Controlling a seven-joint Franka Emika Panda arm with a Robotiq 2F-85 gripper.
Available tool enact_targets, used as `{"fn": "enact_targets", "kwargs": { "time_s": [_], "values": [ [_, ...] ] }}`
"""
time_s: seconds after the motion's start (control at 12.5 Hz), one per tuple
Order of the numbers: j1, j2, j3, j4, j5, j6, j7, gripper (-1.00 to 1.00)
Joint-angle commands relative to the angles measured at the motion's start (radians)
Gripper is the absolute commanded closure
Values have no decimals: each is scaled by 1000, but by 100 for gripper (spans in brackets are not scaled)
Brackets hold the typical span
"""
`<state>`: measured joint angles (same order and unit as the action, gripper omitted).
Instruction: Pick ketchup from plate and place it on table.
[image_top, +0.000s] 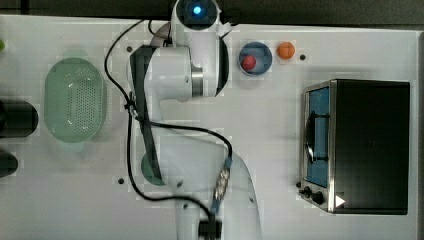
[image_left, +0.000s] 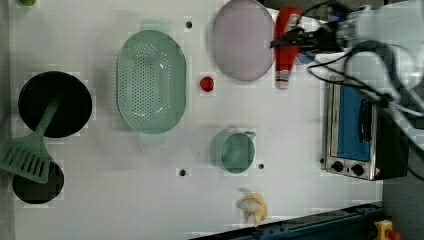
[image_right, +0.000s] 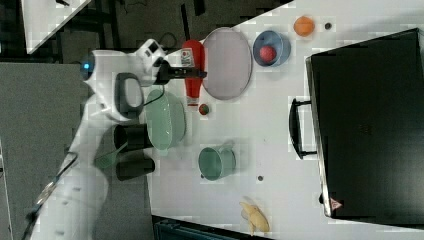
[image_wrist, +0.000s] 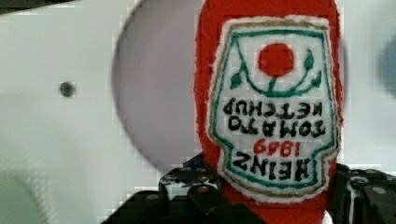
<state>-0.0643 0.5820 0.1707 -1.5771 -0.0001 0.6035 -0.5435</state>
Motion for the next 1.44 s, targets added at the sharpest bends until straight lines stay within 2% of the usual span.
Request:
{"fn": "enact_targets", "kwargs": {
  "time_s": [0.08,0.4,0.8,1.2,1.44],
  "values": [
    [-76,-141,-3,-35,16,-43,2,-21],
    [-118,-307,-17,-272,15,-20,3,-21],
    [-119,-450,-56,-569,13,78,11,-21],
    [-117,-440,-71,-808,13,299,11,-21],
    [-116,-364,-71,-825,13,326,11,-21]
  ]
}}
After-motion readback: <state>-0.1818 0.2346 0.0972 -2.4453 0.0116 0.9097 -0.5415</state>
